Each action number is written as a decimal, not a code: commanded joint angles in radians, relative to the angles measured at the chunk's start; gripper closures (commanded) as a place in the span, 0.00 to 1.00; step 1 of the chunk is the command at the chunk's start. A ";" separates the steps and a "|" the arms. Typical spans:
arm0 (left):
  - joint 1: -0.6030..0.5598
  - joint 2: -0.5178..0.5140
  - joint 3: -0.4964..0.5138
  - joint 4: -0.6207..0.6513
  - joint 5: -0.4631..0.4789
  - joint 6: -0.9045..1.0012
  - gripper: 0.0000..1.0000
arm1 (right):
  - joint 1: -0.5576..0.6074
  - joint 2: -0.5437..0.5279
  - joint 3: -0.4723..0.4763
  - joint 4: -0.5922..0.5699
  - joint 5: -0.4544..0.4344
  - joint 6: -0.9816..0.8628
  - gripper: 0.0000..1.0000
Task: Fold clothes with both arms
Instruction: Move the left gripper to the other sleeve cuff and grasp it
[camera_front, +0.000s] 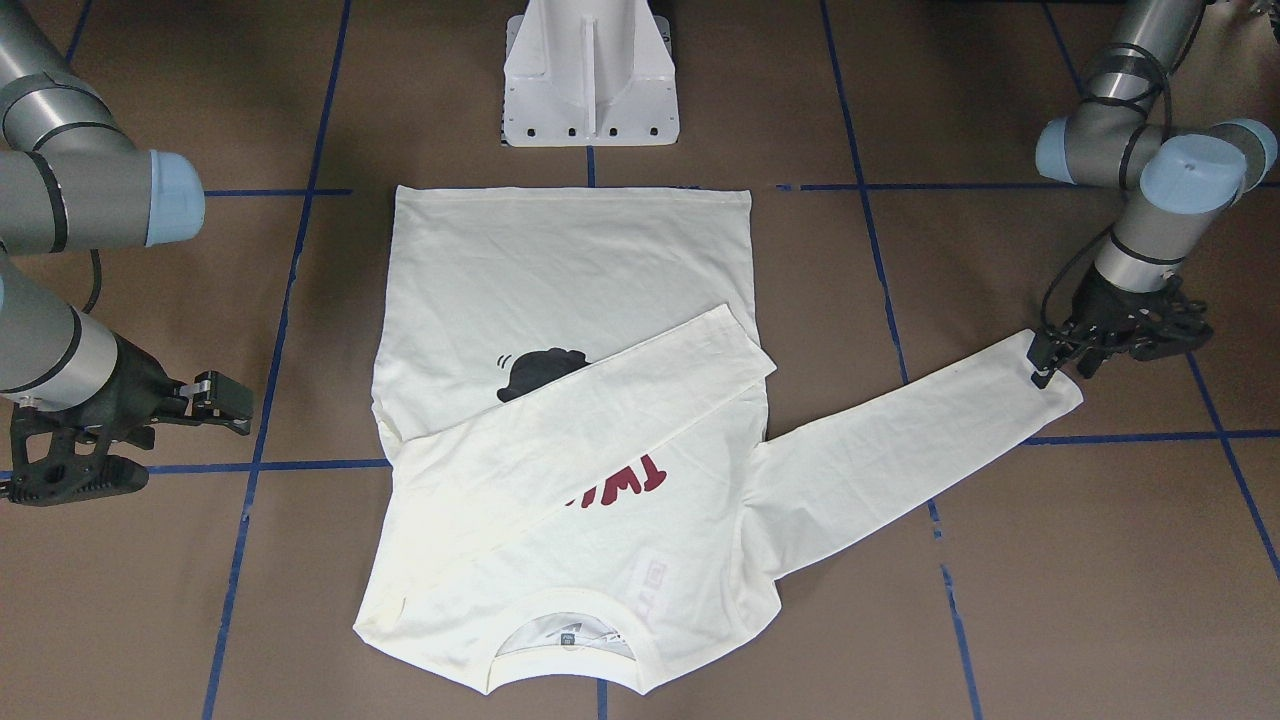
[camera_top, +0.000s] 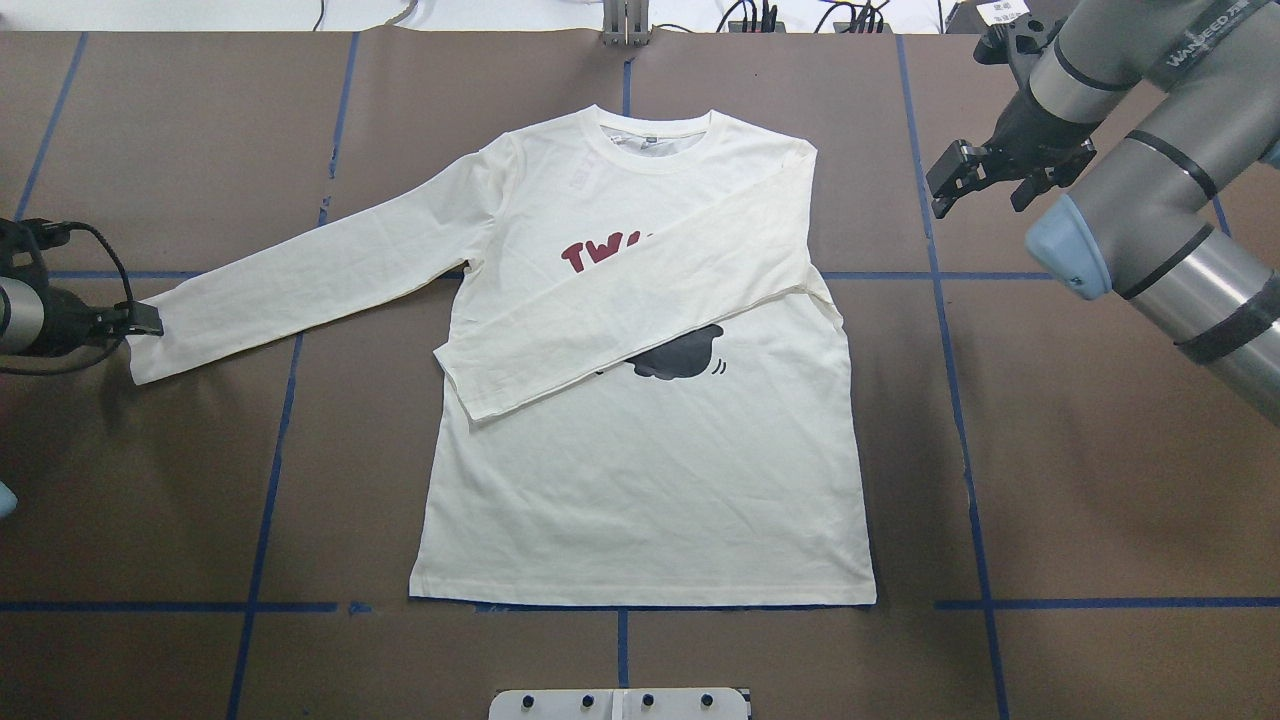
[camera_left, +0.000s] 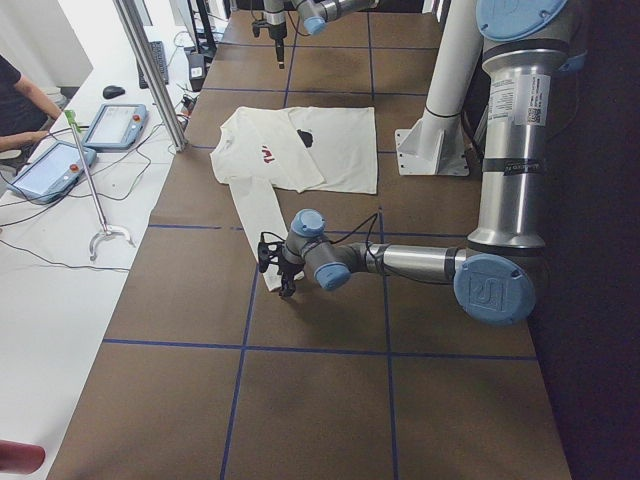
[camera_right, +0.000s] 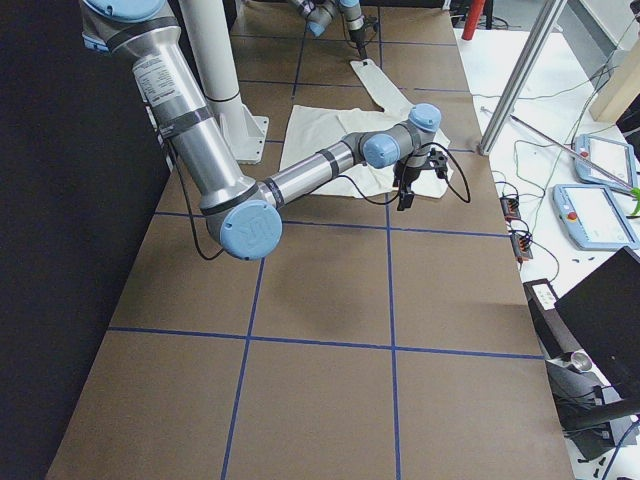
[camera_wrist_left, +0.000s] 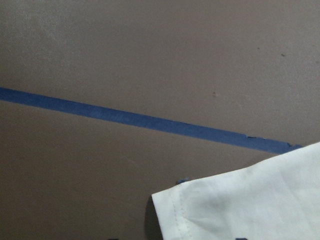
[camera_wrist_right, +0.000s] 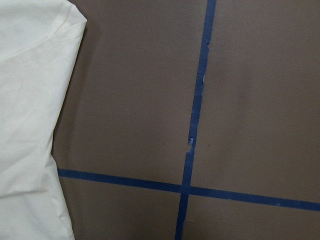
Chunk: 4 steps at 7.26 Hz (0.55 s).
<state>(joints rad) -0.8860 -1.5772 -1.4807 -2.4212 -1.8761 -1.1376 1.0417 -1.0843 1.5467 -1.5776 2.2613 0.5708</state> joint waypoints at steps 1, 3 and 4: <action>0.002 -0.003 -0.001 0.001 0.000 -0.002 0.57 | 0.000 0.001 0.001 0.001 0.000 0.001 0.00; 0.002 -0.004 -0.003 0.001 0.000 -0.002 0.86 | 0.000 0.000 0.003 0.001 0.000 0.001 0.00; 0.002 -0.004 -0.007 0.001 -0.001 -0.002 1.00 | 0.000 0.000 0.003 0.001 0.000 0.001 0.00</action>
<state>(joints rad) -0.8850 -1.5808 -1.4840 -2.4206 -1.8762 -1.1397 1.0416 -1.0839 1.5487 -1.5769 2.2615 0.5721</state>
